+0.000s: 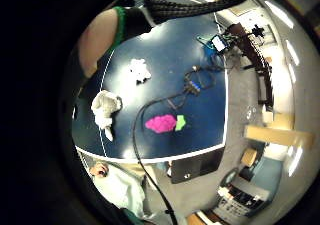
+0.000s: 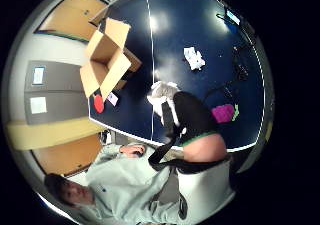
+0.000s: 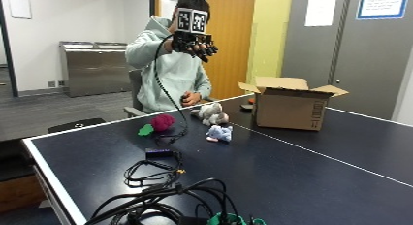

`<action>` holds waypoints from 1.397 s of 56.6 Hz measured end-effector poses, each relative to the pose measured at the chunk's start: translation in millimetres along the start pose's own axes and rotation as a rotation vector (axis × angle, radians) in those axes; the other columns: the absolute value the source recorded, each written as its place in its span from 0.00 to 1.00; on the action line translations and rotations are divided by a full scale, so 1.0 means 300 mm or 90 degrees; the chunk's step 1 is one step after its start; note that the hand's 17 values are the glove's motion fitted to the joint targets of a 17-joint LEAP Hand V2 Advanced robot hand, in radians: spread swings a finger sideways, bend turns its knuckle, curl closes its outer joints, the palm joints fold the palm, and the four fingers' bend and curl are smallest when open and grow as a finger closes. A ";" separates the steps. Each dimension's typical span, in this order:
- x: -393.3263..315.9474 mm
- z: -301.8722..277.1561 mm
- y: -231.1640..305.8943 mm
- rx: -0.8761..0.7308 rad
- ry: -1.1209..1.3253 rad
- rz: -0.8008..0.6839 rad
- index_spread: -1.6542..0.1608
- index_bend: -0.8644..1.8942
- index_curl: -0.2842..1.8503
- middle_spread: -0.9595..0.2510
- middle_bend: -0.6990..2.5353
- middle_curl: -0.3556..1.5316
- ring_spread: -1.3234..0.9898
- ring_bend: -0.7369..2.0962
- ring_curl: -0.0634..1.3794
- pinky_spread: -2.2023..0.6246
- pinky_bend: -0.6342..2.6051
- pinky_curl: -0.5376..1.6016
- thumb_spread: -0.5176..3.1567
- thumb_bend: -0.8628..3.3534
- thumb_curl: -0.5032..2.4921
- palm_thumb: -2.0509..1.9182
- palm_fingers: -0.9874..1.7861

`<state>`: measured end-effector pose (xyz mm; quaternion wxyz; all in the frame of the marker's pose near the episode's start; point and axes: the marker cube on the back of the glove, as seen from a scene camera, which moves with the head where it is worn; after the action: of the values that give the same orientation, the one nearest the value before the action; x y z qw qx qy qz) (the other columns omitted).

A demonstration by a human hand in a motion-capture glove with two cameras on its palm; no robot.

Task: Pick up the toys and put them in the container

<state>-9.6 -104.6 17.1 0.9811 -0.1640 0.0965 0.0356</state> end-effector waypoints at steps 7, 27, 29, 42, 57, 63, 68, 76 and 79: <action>-0.045 0.081 -0.072 -0.051 0.011 0.014 0.79 0.33 0.20 0.75 0.27 0.29 0.55 0.35 0.14 0.79 0.45 0.41 0.51 0.25 0.23 0.53 0.32; -0.021 0.469 -0.364 -0.151 0.015 0.148 0.81 0.35 0.20 0.81 0.26 0.31 0.57 0.32 0.17 0.79 0.48 0.42 0.50 0.22 0.25 0.52 0.26; -0.018 0.501 -0.382 -0.165 0.023 0.161 0.81 0.35 0.20 0.81 0.26 0.31 0.58 0.31 0.16 0.79 0.47 0.42 0.50 0.22 0.25 0.52 0.25; 0.006 0.650 -0.468 -0.260 0.060 0.214 0.82 0.35 0.22 0.84 0.25 0.29 0.58 0.31 0.16 0.79 0.46 0.41 0.48 0.21 0.26 0.53 0.24; 0.008 0.740 -0.512 -0.281 0.067 0.243 0.80 0.42 0.28 0.84 0.24 0.27 0.58 0.29 0.13 0.79 0.43 0.41 0.48 0.20 0.27 0.54 0.27; 0.001 0.768 -0.518 -0.278 0.083 0.247 0.80 0.49 0.31 0.84 0.24 0.26 0.58 0.29 0.11 0.79 0.42 0.40 0.49 0.20 0.27 0.55 0.29; -0.001 0.785 -0.523 -0.265 0.084 0.243 0.80 0.56 0.34 0.82 0.25 0.26 0.58 0.29 0.09 0.79 0.41 0.40 0.50 0.21 0.28 0.56 0.31; -0.010 0.775 -0.512 -0.278 0.079 0.230 0.79 0.66 0.38 0.78 0.29 0.29 0.57 0.30 0.08 0.79 0.39 0.39 0.52 0.23 0.29 0.61 0.36; -0.014 0.765 -0.502 -0.301 0.074 0.221 0.79 0.67 0.39 0.75 0.30 0.30 0.57 0.30 0.07 0.79 0.38 0.39 0.52 0.24 0.30 0.63 0.37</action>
<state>42.2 -171.4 278.4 0.8877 -0.3710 0.1680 0.2148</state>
